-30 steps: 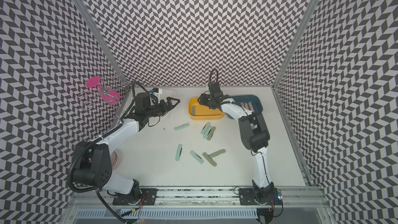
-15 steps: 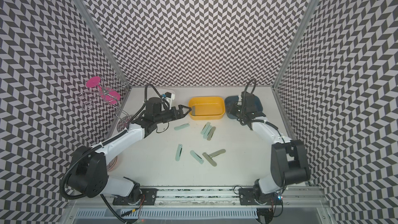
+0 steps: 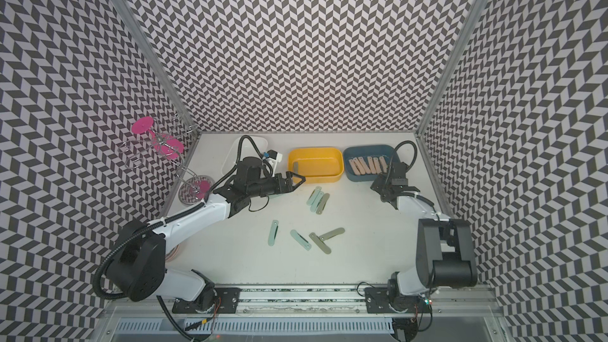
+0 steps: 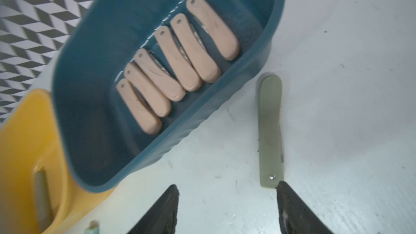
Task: Place the fruit knives into the storage box by color
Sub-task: Pick up the fruit knife from the center of the board.
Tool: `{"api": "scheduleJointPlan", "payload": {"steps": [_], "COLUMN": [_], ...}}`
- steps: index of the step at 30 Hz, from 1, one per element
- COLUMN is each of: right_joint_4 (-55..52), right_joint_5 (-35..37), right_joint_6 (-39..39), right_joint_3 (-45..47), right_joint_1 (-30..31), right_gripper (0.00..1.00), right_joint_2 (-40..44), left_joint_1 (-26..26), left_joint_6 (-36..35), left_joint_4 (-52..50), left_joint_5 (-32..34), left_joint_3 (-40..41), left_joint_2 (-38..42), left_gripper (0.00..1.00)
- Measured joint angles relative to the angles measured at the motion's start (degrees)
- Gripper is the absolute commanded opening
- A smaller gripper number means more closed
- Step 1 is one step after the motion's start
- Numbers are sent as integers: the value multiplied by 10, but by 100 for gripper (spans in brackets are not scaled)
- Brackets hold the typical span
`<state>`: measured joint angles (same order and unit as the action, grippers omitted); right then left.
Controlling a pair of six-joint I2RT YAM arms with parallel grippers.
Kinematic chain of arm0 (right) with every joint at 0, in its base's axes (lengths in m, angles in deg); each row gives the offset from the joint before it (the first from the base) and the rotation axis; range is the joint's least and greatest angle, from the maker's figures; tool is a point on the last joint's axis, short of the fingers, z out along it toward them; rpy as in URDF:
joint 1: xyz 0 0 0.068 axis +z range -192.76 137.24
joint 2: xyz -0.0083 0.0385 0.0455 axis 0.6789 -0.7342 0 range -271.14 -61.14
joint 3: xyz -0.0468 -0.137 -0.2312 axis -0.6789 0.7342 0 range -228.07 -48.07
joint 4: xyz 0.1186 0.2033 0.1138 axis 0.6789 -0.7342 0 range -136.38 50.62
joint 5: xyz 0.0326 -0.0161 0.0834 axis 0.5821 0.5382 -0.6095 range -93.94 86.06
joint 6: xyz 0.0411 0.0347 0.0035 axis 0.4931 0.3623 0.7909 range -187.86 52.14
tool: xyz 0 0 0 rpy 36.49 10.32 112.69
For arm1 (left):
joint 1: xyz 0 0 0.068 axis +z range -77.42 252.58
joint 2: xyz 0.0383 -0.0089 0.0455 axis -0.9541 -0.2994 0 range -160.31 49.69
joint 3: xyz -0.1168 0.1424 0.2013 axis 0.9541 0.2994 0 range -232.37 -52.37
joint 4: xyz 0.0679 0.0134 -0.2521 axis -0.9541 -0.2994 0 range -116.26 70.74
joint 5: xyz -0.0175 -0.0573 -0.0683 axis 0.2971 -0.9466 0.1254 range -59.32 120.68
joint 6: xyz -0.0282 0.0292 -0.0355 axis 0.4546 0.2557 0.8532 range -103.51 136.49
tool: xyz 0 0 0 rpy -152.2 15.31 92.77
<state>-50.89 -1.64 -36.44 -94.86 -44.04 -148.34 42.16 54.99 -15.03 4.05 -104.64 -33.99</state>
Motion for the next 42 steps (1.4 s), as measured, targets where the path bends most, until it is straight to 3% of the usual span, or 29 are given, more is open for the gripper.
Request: {"api": "scheduleJointPlan", "payload": {"steps": [12,22,29,42], "right_joint_4": [-3,7,31,68], "right_joint_5": [53,50,25,-35], "right_joint_6": [-27,-47,-49,-33], "right_joint_3": [-47,-82,-64,69], "right_joint_1": [-24,-28,-28,3], "right_gripper": [62,38,27,25], "right_joint_2": [-102,-149,-142,-32], "left_joint_1": [0,0,0,-1], "left_joint_6": [1,2,2,11], "left_joint_4": [4,7,10,13], "left_joint_5": [0,0,0,0], "left_joint_3": [0,0,0,0], "left_joint_2": [-2,-10,-11,-11], "left_gripper": [100,100,100,100]}}
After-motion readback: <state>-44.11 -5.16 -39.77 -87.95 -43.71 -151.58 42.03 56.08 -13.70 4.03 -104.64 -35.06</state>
